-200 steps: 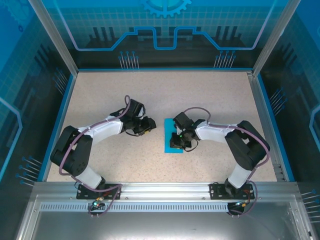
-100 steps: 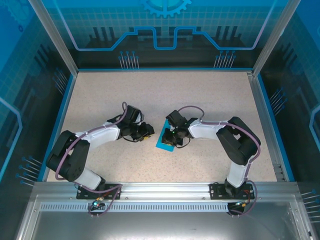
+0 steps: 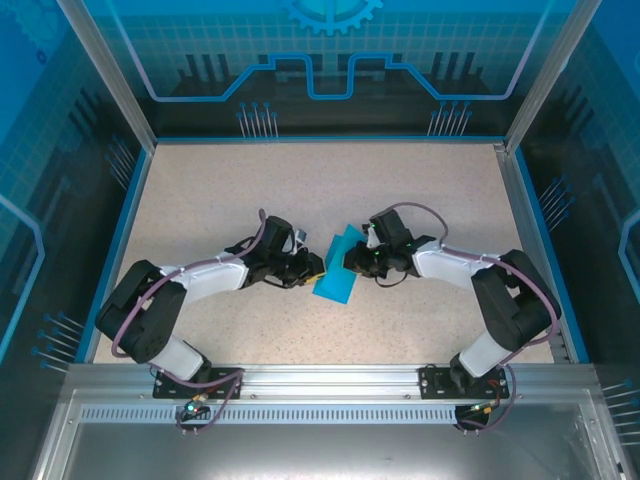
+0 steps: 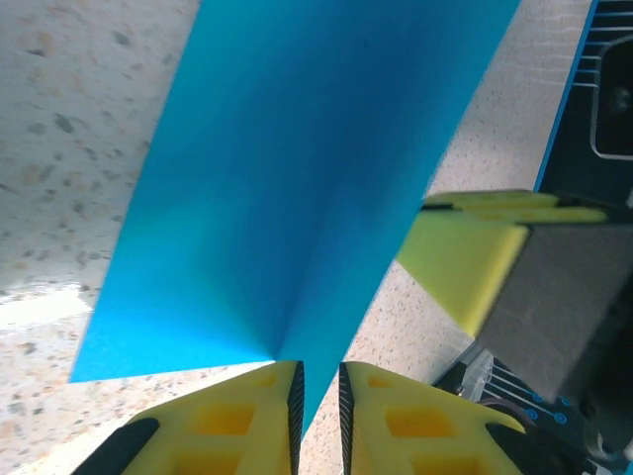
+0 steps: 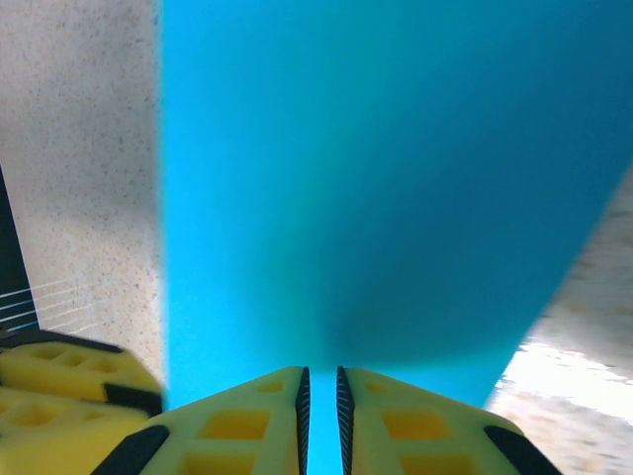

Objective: Fold a paper plane with a square sheet of paper (pick it up from the middle)

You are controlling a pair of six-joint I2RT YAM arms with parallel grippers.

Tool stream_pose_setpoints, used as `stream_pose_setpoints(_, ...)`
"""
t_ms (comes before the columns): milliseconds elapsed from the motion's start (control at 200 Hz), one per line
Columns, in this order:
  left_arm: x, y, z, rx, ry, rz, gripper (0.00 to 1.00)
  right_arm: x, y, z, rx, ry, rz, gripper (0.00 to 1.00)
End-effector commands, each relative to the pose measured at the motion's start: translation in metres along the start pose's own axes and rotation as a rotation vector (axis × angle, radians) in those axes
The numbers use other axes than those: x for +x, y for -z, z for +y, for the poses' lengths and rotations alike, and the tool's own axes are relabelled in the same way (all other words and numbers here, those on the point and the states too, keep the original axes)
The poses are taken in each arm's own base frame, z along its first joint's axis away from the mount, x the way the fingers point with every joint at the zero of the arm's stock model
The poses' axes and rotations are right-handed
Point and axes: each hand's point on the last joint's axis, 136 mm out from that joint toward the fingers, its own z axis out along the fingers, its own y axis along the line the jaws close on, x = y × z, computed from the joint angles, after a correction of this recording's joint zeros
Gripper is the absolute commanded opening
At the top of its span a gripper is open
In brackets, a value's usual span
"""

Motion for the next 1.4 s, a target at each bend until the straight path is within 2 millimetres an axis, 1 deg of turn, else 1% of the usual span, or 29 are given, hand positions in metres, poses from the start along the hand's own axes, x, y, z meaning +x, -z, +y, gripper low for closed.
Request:
stream_pose_setpoints(0,0.0,-0.003,-0.02,0.004,-0.027,-0.002,0.2,0.001,0.005,-0.003,-0.054,0.05,0.018,0.17)
stream_pose_setpoints(105,0.002,-0.003,-0.026,-0.03,-0.049,-0.015,0.18,-0.003,-0.001,-0.013,-0.04,0.04,0.026,0.16)
stream_pose_setpoints(155,0.002,-0.001,-0.026,-0.053,-0.05,-0.033,0.17,-0.005,-0.006,-0.017,-0.042,0.032,0.031,0.16)
stream_pose_setpoints(315,-0.004,0.013,-0.022,-0.113,-0.05,-0.109,0.18,-0.015,-0.019,-0.014,-0.072,0.025,0.043,0.16)
stream_pose_setpoints(420,-0.002,0.014,-0.029,-0.098,-0.067,-0.106,0.18,-0.017,-0.027,-0.015,-0.074,0.022,0.053,0.16)
stream_pose_setpoints(550,0.01,0.001,-0.045,-0.048,-0.116,-0.034,0.17,-0.016,-0.031,-0.018,-0.072,0.016,0.063,0.16)
stream_pose_setpoints(650,0.015,-0.014,-0.051,-0.033,-0.127,0.009,0.15,-0.015,-0.031,-0.022,-0.062,0.013,0.063,0.15)
stream_pose_setpoints(805,0.018,-0.037,-0.045,-0.037,-0.107,0.054,0.1,-0.011,-0.034,-0.03,-0.049,0.003,0.073,0.13)
stream_pose_setpoints(955,0.022,-0.055,-0.035,-0.054,-0.095,0.096,0.07,-0.013,-0.035,-0.031,-0.054,0.003,0.07,0.11)
stream_pose_setpoints(1181,0.025,-0.071,-0.029,-0.057,-0.086,0.144,0.06,-0.013,-0.037,-0.032,-0.059,0.0,0.073,0.1)
stream_pose_setpoints(1396,0.025,-0.079,-0.017,-0.093,-0.075,0.15,0.06,-0.014,-0.029,-0.024,-0.085,0.011,0.062,0.11)
